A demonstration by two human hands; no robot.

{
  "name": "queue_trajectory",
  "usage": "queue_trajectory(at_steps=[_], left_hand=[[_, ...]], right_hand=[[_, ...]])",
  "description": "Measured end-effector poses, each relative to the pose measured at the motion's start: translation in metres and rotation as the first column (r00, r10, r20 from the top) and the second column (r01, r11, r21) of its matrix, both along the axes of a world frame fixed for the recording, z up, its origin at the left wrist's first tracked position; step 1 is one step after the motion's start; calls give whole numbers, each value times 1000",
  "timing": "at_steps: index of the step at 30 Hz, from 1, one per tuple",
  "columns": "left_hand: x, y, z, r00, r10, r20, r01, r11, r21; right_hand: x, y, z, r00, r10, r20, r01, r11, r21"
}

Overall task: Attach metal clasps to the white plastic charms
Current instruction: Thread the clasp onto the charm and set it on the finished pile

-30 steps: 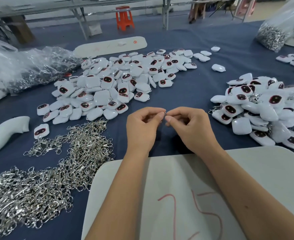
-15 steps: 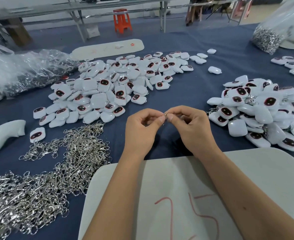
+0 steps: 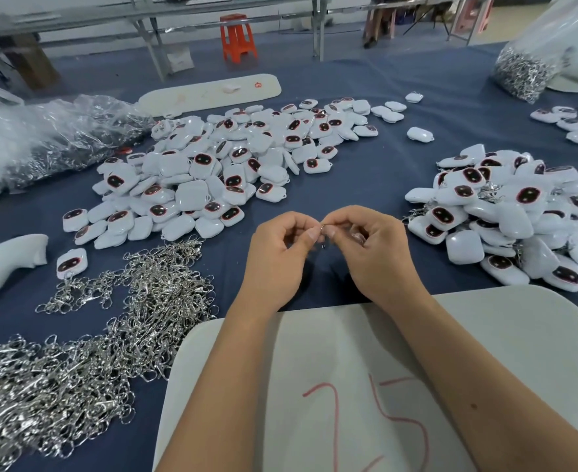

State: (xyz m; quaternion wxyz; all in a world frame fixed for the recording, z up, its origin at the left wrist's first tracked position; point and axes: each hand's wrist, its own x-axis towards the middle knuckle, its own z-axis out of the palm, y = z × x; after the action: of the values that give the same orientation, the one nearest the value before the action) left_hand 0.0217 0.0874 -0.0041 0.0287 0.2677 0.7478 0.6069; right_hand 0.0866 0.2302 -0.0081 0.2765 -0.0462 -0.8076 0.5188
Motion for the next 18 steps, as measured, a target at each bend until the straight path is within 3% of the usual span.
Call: queue_trajectory(at_steps=[4,11,18], left_hand=[[-1,0,-3,997,32,-71,-36,998,-50],[-3,-1,-3,1000,-20,6,20,999,31],[-2,-2,-1,999,-5,-33,4,1000,-9]], right_hand=[[2,-2,2,998,-46,-35,51,988,149],[2,-3,3,998,-59,-20,61,995,73],[1,-2,3,998,-48,-37,52,993,109]])
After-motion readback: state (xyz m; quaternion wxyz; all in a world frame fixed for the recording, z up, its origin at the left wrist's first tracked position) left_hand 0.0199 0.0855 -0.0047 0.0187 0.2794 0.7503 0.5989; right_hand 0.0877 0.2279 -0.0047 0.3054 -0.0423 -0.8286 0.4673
